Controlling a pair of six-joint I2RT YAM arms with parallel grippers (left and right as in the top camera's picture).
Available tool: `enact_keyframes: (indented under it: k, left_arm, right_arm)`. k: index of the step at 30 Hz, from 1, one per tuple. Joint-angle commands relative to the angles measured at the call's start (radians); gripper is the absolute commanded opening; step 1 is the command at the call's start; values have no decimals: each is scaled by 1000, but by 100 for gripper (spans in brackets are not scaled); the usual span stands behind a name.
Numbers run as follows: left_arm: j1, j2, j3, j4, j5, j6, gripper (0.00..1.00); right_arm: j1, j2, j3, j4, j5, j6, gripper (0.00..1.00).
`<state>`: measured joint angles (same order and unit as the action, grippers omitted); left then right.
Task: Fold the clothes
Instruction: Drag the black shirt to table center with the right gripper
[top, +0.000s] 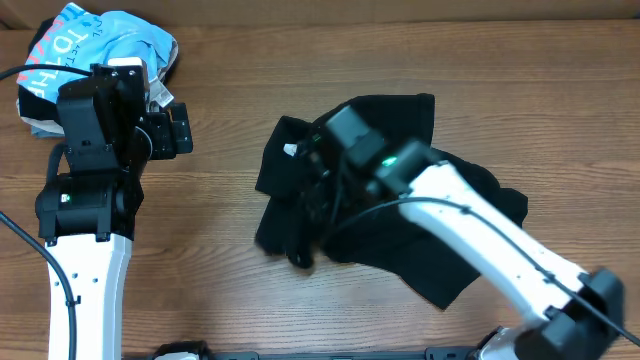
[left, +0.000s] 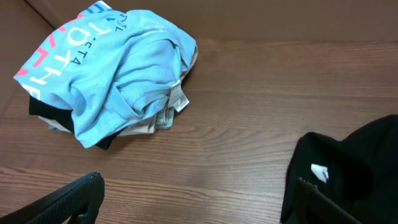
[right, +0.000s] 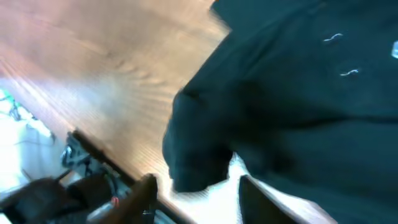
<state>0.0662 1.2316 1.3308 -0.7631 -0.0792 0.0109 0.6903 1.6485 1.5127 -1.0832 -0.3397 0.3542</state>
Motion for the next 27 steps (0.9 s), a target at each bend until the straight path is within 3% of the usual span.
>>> enact_keyframes:
  k: [1,6,9,13,16,20,27]
  left_arm:
    - [5,1,25,-14,46,21,98]
    - [-4,1,25,-60,203,72,95]
    - [-26,10,24,-64,258,77,95]
    - [-103,83,24,-54,383,179,93]
    - [-205,176,24,-47,386,276,91]
    - [-336,314,24,-9,383,371,87]
    - [-481,531,24,84,293,383,87]
  right_arm:
    - [-125,-134,28,-21,4,5,68]
    - [-286,-213,28,-109,14,-27,76]
    - [-359,-224,26,-139,127,-28,81]
    - [-422,-192,-3,-127,222,-44,81]
    - [-454,-158,-33,-138,230,-34,81]
    - [-509,-145,-156,-150,343,117,81]
    - [-574,-145,-430,11,239,126,81]
